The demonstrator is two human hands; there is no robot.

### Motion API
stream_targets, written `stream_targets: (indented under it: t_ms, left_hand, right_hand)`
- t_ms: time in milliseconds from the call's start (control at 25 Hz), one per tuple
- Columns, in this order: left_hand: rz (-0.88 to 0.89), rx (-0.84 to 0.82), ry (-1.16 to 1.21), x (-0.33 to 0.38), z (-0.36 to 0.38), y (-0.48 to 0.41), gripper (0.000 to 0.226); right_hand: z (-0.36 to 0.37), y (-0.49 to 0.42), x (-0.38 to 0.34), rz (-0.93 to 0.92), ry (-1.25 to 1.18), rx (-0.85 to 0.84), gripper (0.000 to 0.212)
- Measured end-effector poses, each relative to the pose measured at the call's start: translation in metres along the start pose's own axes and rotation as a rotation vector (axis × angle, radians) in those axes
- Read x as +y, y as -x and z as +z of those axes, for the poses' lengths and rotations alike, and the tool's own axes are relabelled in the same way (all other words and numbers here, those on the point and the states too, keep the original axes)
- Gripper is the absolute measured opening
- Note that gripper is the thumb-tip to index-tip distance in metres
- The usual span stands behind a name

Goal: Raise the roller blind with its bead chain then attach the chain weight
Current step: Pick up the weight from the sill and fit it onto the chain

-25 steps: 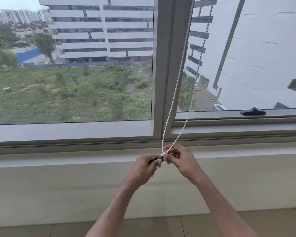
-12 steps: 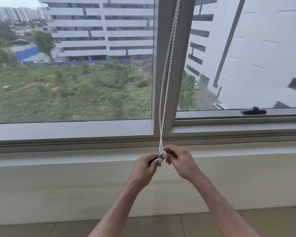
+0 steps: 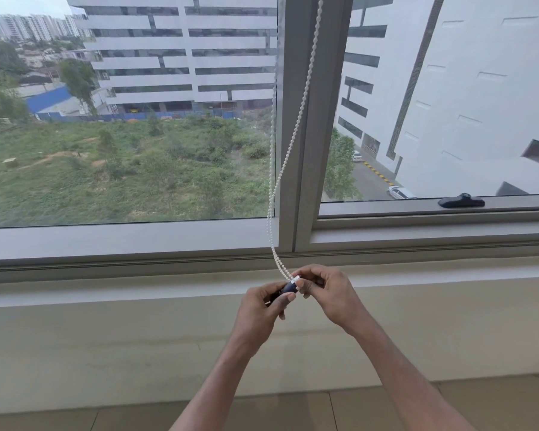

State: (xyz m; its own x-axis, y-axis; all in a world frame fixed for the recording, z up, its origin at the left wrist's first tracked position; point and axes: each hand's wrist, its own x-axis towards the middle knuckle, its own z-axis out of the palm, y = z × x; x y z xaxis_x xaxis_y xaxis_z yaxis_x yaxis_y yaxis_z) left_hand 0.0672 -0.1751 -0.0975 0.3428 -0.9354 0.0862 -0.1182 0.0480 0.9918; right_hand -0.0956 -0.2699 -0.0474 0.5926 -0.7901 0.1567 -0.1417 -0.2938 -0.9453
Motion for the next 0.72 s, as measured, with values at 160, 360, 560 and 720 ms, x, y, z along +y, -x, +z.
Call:
stream_targets:
  t_ms: [160, 360, 560, 720]
  left_hand:
    - [0.002, 0.004, 0.050, -0.004, -0.005, 0.001, 0.018]
    - [-0.039, -0.084, 0.184, -0.022, -0.015, 0.013, 0.023]
    - [-0.059, -0.096, 0.137, -0.039, -0.014, 0.020, 0.021]
    - [-0.041, -0.050, 0.113, -0.041, -0.010, 0.024, 0.024]
  right_hand:
    - [0.000, -0.003, 0.000, -0.046, 0.000, -0.045, 0.012]
    - [0.012, 0.005, 0.010, -0.077, 0.082, -0.125, 0.018]
    - [0.031, 0.010, 0.019, -0.081, 0.109, -0.137, 0.014]
    - [0.043, 0.015, 0.021, -0.110, 0.188, -0.104, 0.019]
